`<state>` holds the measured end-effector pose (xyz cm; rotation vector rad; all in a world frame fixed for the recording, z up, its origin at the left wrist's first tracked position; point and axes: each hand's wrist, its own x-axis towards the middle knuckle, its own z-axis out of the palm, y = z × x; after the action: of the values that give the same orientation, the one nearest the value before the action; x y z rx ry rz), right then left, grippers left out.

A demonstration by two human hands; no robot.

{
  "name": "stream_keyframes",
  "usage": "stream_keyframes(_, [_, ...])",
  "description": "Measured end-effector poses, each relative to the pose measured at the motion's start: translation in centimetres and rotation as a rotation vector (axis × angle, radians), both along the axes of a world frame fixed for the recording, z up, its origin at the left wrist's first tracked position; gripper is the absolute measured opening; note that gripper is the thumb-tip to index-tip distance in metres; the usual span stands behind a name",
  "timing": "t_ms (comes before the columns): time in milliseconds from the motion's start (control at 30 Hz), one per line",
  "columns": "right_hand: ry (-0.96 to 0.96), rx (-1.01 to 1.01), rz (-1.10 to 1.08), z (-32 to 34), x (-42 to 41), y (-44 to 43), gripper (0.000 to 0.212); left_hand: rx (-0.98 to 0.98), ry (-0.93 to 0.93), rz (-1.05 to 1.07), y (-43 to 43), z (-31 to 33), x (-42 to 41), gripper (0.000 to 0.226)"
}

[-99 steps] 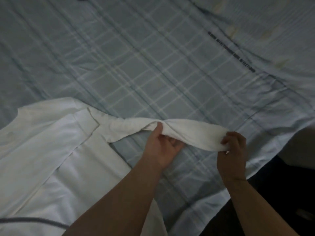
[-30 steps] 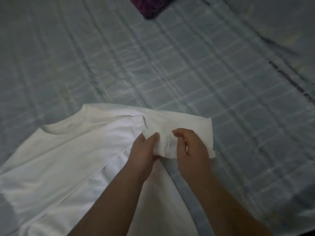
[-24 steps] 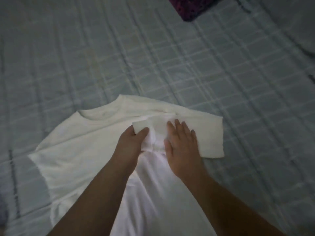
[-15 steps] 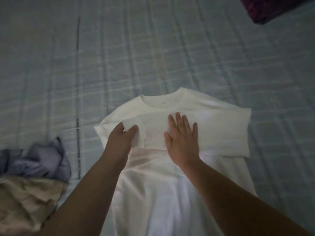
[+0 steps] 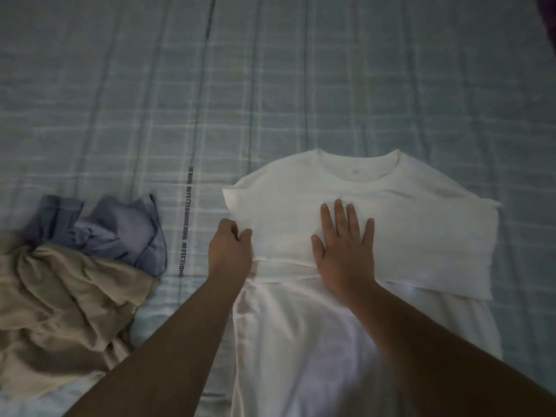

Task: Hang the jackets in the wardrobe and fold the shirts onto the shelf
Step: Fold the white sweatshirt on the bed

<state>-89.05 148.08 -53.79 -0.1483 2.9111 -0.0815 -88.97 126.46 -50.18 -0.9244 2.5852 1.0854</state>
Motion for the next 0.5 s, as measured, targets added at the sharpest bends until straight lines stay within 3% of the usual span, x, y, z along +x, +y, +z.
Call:
stream_keyframes(200, [-0.036,0.001,0.000,-0.3,-0.3,0.0,0.067,-0.020,0.037,-0.016,0.7,-0.3,0.4,0.021])
stream_keyframes(367, [-0.063,-0.050,0.035,1.1,1.7,2.3,0.064,-0.033,0.055,0.016,1.9,0.6,3.3,0.038])
stream_keyframes(500, [0.000,-0.173,-0.023,2.8,7.9,6.7,0.065,0.004,0.047,-0.025,2.5,1.3,9.2,0.056])
